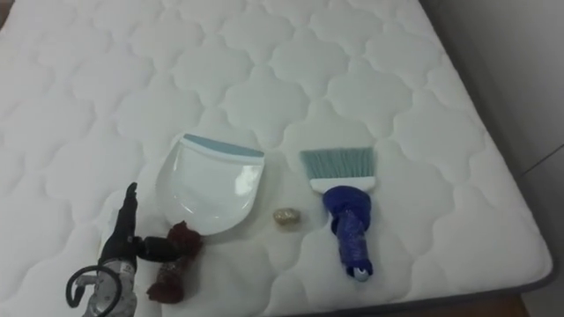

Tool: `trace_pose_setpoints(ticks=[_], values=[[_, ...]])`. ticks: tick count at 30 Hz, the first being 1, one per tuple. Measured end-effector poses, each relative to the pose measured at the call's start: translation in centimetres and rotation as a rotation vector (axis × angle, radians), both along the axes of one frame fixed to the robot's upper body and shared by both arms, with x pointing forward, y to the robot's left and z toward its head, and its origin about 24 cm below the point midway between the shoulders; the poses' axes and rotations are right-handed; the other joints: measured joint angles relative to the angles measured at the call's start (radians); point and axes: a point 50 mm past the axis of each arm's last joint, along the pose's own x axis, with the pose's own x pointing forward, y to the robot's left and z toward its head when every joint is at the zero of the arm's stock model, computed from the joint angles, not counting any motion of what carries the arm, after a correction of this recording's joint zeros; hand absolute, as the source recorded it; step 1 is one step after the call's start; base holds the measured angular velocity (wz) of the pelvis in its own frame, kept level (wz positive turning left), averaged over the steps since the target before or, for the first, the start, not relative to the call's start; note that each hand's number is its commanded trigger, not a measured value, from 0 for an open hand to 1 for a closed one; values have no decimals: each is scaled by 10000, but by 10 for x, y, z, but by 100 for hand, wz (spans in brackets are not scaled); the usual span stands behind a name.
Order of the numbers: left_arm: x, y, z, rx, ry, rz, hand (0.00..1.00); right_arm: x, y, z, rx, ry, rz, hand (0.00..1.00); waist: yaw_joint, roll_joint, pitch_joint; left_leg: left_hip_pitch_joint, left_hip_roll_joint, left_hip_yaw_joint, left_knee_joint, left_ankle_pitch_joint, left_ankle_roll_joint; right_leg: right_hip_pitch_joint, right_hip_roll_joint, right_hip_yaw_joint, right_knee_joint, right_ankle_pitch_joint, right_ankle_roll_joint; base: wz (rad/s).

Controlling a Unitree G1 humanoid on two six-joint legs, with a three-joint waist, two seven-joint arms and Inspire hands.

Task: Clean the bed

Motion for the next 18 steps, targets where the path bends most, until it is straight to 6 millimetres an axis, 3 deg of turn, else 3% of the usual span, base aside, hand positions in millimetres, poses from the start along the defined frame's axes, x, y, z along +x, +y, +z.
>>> trace_pose_setpoints(ticks=[10, 18], values=[[0, 0, 1, -32, -145, -15, 0, 2, 0, 1, 44, -233, -59, 0, 17, 4, 9, 295, 5, -22, -128, 0, 0, 353, 29, -7, -309, 50, 34, 1], [-14, 0, -11, 50, 588, -97, 0, 3, 0, 1, 1, -308, -168, 0, 16, 61, 38, 215, 15, 60, -157, -1, 0, 233, 39, -1, -333, 70, 42, -2]])
